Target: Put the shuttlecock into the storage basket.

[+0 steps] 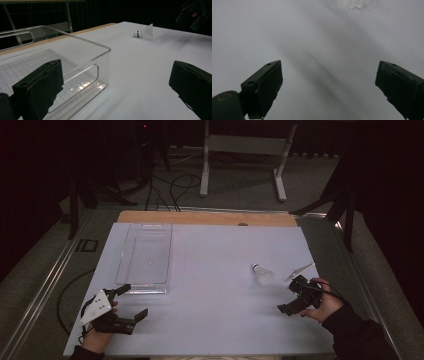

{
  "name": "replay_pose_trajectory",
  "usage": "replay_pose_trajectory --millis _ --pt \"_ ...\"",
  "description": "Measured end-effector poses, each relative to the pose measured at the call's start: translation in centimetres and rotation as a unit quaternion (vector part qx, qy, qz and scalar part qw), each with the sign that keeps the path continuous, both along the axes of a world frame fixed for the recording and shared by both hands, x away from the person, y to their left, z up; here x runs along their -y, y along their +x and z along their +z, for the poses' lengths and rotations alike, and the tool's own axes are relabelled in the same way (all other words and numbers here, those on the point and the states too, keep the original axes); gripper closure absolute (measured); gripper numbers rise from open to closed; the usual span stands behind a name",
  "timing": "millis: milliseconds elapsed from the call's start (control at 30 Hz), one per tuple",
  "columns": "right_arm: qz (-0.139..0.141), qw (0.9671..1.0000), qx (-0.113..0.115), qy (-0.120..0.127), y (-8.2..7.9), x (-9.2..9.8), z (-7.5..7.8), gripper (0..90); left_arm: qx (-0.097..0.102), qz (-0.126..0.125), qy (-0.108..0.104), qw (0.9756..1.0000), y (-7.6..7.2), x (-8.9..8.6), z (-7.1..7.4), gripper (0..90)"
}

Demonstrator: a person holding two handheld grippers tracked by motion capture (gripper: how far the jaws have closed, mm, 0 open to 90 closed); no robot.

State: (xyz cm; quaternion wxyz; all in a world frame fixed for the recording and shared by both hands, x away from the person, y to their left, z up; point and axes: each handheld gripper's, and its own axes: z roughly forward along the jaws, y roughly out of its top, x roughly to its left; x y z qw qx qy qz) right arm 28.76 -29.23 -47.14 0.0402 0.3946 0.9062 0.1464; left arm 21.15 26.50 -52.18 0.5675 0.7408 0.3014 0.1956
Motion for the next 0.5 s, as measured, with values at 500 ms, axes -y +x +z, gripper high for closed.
replay_pose_trajectory --millis 500 --pt "0.003 0.9979 -0.056 -0.031 1.8 0.5 -0.9 7.7 -0.002 -0.003 0.001 1.0 0.0 0.1 0.0 0.1"
